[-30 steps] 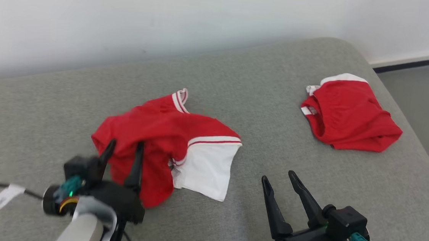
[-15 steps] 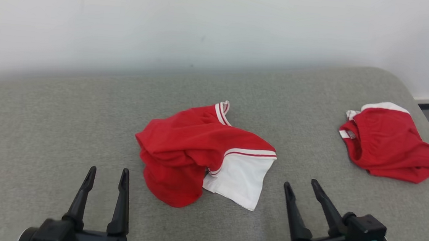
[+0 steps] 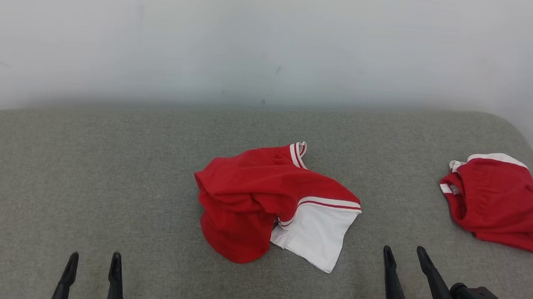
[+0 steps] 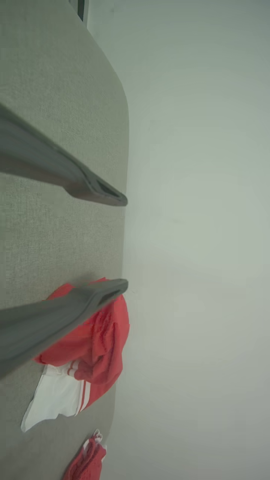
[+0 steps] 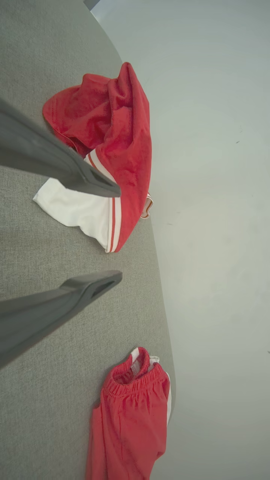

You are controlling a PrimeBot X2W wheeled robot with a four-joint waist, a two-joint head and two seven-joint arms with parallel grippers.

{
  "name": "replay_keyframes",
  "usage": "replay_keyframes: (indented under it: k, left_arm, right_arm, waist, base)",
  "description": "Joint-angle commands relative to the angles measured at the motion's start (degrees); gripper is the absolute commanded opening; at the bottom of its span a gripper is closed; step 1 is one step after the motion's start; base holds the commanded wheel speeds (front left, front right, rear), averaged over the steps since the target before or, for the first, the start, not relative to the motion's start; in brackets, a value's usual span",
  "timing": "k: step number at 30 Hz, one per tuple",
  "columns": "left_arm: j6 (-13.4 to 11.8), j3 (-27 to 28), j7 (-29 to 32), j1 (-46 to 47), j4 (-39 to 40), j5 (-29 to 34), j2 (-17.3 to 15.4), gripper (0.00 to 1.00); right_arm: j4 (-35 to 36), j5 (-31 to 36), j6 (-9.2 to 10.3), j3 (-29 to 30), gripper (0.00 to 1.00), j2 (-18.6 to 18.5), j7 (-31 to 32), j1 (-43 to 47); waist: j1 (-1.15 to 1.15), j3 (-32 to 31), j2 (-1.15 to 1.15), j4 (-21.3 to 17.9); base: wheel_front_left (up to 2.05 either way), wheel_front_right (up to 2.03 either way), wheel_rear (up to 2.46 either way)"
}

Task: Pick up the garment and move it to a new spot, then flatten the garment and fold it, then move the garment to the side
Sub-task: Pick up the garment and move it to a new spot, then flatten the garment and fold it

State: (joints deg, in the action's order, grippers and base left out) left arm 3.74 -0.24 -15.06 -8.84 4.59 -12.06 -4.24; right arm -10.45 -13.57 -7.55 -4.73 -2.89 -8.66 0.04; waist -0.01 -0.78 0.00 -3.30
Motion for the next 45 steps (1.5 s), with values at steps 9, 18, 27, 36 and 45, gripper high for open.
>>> replay_keyframes:
  k: [9, 18, 27, 36, 45]
  left_arm:
    - [2.0, 2.1, -0.2, -3.5, -5.1, 3.8, 0.4, 1.00]
    - [2.9, 3.1, -0.2, -3.2, -6.7, 4.0, 0.8, 1.00]
    - [3.3, 2.3, -0.2, -2.1, -6.9, 4.2, 1.1, 1.00]
    - [3.6, 2.0, -0.2, -1.6, -7.3, 3.8, 1.3, 1.00]
    - [3.7, -1.2, -0.2, -0.1, -9.3, 2.8, 1.4, 1.00]
  right_arm:
    - [-2.7, 1.3, 0.15, 2.9, 1.00, 0.0, -0.3, 1.4]
    - [-4.0, 1.5, 0.15, 2.8, 1.00, 0.0, 0.4, 0.9]
    - [-3.7, 1.5, 0.15, 2.5, 1.00, 0.0, 0.6, 0.5]
    - [-3.5, 1.3, 0.15, 2.1, 1.00, 0.0, 0.8, 0.4]
    - [-3.2, 1.0, 0.15, 1.0, 1.00, 0.0, 1.1, 0.0]
  waist:
    - [0.01, -1.4, 0.00, 2.3]
    - [0.01, -1.3, 0.00, 2.5]
    - [0.01, -0.8, 0.00, 1.8]
    - [0.01, -0.5, 0.00, 1.6]
    - [0.01, 0.1, 0.00, 0.2]
  base:
    - [0.00, 0.00, 0.00]
    - [0.00, 0.00, 0.00]
    - [0.00, 0.00, 0.00]
    - [0.00, 0.00, 0.00]
    - [0.00, 0.00, 0.00]
